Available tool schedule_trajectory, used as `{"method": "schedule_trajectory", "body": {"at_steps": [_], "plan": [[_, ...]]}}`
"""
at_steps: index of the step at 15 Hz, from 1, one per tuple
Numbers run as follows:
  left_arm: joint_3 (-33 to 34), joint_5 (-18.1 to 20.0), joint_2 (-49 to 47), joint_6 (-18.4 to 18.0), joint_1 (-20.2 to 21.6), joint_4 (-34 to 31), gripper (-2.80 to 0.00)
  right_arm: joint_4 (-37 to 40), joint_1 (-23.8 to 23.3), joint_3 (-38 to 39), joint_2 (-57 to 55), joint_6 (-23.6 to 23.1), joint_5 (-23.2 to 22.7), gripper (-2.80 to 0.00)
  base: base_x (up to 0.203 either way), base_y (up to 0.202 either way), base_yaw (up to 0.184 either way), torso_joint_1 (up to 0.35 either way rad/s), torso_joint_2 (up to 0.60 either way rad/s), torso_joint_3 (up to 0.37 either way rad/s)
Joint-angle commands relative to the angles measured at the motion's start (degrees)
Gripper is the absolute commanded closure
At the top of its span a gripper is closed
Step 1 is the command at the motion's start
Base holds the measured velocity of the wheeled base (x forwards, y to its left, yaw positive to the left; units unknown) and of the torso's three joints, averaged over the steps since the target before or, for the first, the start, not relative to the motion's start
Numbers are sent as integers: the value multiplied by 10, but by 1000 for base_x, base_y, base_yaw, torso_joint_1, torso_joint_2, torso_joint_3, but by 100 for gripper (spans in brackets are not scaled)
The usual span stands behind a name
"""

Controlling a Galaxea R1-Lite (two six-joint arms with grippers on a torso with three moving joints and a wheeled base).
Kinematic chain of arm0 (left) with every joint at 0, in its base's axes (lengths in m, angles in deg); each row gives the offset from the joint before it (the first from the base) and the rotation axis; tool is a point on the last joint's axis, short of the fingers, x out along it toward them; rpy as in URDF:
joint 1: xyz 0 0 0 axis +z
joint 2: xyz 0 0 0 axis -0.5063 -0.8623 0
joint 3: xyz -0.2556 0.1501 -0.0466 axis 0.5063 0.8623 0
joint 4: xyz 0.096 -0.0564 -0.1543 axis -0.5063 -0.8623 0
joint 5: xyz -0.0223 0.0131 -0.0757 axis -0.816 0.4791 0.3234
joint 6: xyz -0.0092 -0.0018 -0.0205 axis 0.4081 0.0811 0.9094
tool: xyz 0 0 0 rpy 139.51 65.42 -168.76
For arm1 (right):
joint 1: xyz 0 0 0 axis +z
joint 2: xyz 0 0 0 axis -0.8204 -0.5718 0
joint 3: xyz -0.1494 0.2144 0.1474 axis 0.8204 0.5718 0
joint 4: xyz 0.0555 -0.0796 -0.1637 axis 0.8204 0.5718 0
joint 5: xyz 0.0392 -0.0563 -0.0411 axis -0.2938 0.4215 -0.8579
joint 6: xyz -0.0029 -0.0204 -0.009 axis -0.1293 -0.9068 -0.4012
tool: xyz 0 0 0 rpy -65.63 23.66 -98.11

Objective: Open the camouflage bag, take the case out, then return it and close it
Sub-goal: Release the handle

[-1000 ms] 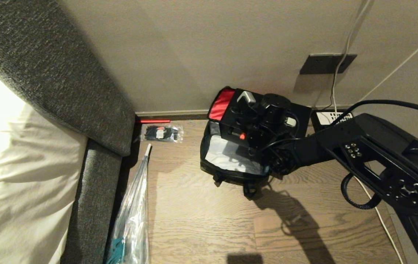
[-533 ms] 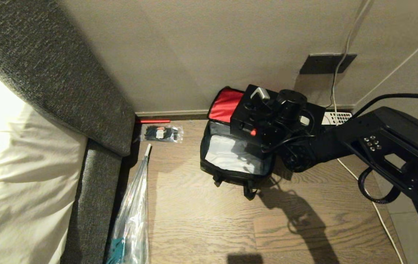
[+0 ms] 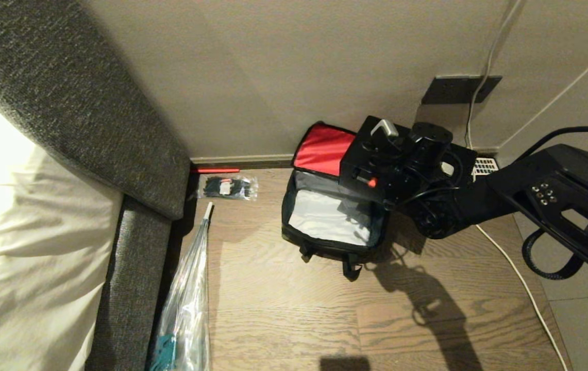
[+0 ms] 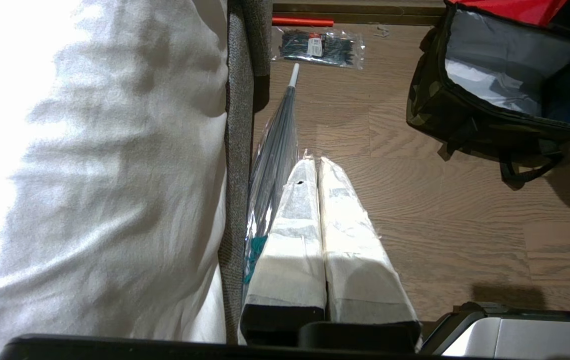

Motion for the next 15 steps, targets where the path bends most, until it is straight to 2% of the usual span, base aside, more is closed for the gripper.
{"method": "schedule_trajectory", "body": {"at_steps": [1, 15], "plan": [[0, 0, 1, 0, 0, 0, 0, -7, -16, 10, 7, -4, 4, 0, 0, 0, 0, 0, 0, 0], [0, 0, 1, 0, 0, 0, 0, -17, -103, 53, 15, 15, 2, 0, 0, 0, 0, 0, 0, 0]]}}
